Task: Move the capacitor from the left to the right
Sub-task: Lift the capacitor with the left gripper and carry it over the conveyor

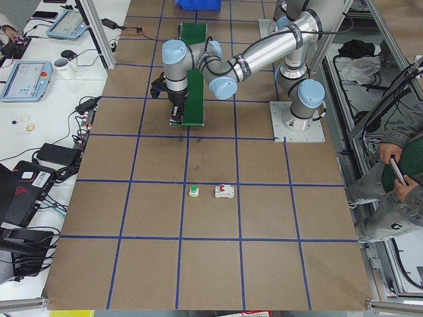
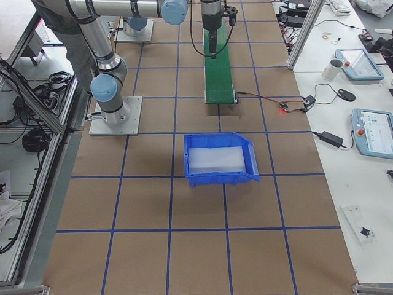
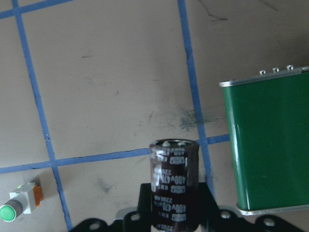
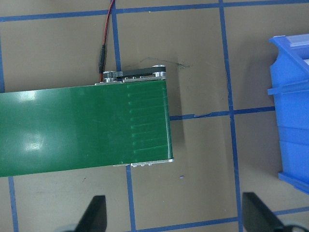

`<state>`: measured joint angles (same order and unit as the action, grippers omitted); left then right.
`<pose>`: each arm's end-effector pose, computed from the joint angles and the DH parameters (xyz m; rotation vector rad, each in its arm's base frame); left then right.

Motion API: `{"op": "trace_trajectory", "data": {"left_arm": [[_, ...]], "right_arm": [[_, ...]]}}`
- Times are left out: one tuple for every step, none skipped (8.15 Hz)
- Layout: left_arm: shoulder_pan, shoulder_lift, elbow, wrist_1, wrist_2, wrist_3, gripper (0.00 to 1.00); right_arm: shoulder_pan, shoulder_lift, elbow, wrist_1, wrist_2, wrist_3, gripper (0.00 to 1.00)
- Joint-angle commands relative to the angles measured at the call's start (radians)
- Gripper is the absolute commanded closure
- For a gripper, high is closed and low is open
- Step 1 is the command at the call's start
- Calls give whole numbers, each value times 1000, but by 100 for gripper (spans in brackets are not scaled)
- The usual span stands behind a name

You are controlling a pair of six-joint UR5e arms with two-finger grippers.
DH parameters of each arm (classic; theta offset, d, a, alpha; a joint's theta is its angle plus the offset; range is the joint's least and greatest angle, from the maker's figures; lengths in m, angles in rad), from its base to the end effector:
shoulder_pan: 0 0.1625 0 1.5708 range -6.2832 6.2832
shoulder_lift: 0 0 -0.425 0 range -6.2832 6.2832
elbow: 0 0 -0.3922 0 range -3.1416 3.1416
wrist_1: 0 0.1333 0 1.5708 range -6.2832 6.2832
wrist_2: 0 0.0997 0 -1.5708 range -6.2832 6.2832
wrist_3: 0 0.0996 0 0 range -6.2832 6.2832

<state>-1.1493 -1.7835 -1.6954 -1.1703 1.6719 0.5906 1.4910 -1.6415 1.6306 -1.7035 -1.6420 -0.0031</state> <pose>0.1189 -0.5665 0.3555 0.2504 3.0122 -0.0094 0.0879 -0.4836 0.5067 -0.1250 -3.0546 0.2152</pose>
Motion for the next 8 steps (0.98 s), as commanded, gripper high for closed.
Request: {"op": "trace_trajectory", "data": {"left_arm": [[-103, -14, -21, -3, 0, -20, 76], [-142, -19, -21, -5, -4, -25, 78], [-151, -40, -21, -5, -12, -28, 82], [-152, -72, -21, 4, -15, -35, 82], [-152, -97, -20, 30, -17, -38, 81], [-152, -109, -21, 40, -27, -38, 81], [-152, -114, -23, 41, -47, -49, 81], [-153, -125, -29, 40, -52, -63, 81]], "right_arm": [[0, 0, 0, 1, 1, 0, 0], [0, 0, 0, 1, 1, 0, 0], [0, 0, 0, -1, 1, 0, 0], [0, 0, 0, 1, 1, 0, 0], [0, -1, 0, 1, 1, 0, 0], [0, 0, 0, 1, -1, 0, 0], [0, 0, 0, 1, -1, 0, 0], [0, 0, 0, 1, -1, 0, 0]]}}
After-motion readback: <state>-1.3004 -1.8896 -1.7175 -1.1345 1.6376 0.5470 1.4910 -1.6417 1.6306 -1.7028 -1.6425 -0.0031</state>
